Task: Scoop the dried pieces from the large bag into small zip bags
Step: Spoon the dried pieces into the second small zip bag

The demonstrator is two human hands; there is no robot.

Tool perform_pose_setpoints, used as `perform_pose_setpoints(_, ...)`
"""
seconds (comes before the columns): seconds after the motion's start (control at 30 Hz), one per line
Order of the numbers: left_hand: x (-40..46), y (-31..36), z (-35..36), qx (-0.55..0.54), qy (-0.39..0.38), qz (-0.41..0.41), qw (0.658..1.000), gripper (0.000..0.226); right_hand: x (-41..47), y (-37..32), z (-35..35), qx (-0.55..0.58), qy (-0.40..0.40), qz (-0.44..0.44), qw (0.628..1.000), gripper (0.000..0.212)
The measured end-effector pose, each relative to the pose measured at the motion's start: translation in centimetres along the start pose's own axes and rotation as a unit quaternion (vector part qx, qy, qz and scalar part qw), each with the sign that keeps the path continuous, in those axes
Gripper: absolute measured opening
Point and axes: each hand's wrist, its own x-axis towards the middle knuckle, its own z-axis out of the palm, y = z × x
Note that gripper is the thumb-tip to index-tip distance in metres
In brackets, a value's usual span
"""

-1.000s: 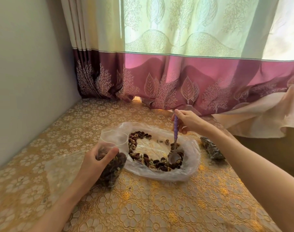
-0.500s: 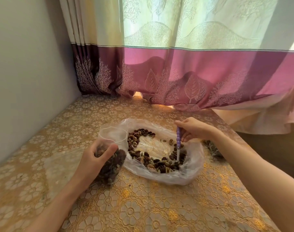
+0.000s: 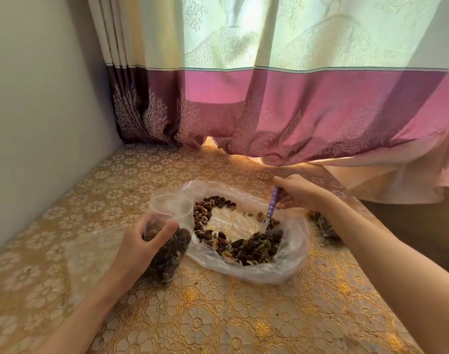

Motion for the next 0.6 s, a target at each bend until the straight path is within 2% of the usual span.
perform_pose_setpoints(0.07, 0.0, -0.1, -0.1, 0.003, -0.003, 0.0, 1.0, 0.066, 0.0, 0.0, -0.1, 0.02, 0.012, -0.002, 1.0, 0.044)
perform_pose_setpoints(0.3, 0.2, -0.7, 0.0, 0.034, -0.012, 0.001, 0.999, 0.069, 0.2, -1.0, 0.0, 0.078, 0.061, -0.012, 0.995, 0.042)
perform_pose_setpoints(0.43, 0.2, -0.7, 0.1, 0.026, -0.017, 0.001, 1.0, 0.043, 0.0, -2.8, 0.2, 0.115, 0.075, -0.035, 0.99, 0.043)
perform_pose_setpoints(0.6, 0.1, -0.5, 0.3, 0.013, -0.015, 0.001, 1.0, 0.046, -0.5, -6.5, 1.2, 0.146, 0.1, -0.079, 0.981, 0.042)
